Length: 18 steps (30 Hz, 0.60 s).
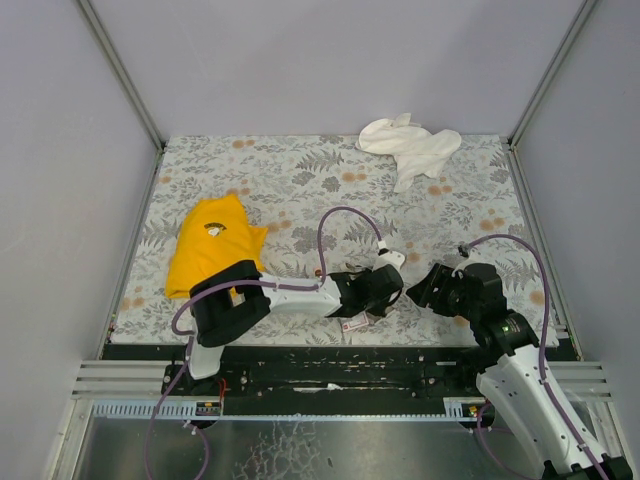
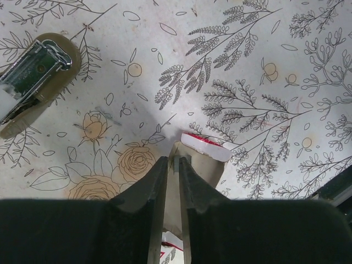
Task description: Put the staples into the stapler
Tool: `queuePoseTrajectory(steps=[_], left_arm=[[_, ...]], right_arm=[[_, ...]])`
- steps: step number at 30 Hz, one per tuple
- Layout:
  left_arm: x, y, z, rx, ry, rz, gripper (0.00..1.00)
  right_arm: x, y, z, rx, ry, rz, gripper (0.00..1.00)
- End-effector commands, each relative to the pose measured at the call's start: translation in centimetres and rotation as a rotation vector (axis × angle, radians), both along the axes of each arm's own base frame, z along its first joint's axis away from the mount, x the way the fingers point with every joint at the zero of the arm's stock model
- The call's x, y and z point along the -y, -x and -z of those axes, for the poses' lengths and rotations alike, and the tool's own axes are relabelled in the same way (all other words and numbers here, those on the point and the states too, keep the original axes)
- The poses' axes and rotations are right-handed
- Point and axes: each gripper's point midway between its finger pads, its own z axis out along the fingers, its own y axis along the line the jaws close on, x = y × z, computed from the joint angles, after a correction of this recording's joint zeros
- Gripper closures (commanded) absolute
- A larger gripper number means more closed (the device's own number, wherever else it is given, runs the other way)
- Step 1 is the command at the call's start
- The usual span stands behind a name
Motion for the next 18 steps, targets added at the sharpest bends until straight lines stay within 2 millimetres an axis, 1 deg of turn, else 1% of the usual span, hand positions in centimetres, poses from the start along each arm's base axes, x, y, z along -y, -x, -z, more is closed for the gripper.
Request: queuePoseTrajectory(steps=[1,6,9,13,16,18], left_arm=[[0.3,-0.4,-1.5,0.053,0.024,-0.012,0.86],[0.3,-0.6,-3.4,0.103,0.047,-0.016,0.7],[0.4,-0.6,-4.0,0.114,0.055,-0.011,0.66],[0.3,-0.7,-3.5,0.118,0.037,-0.008,0.65],[0.2,-0.6,-2.6,0.108,0.013,-0.008,0.69],[0.3,-0.5,-2.5,0.099,0.013,-0.006,0.72]], right_arm=[[0.2,-0.6,-1.0,0.039,0.003,0.016,0.36],[0.2,-0.6,-1.0,0.042,0.001,0.016,0.36],[0.2,-0.6,-1.0,0.04,0.0,0.016,0.36],[0.2,-0.6,-1.1,0.04,0.0,0.016,0.36],[0.2,-0.6,-1.0,0.039,0.0,0.015,0.36],[0.1,-0.6,-1.1,0.04,-0.002,0.01,0.36]])
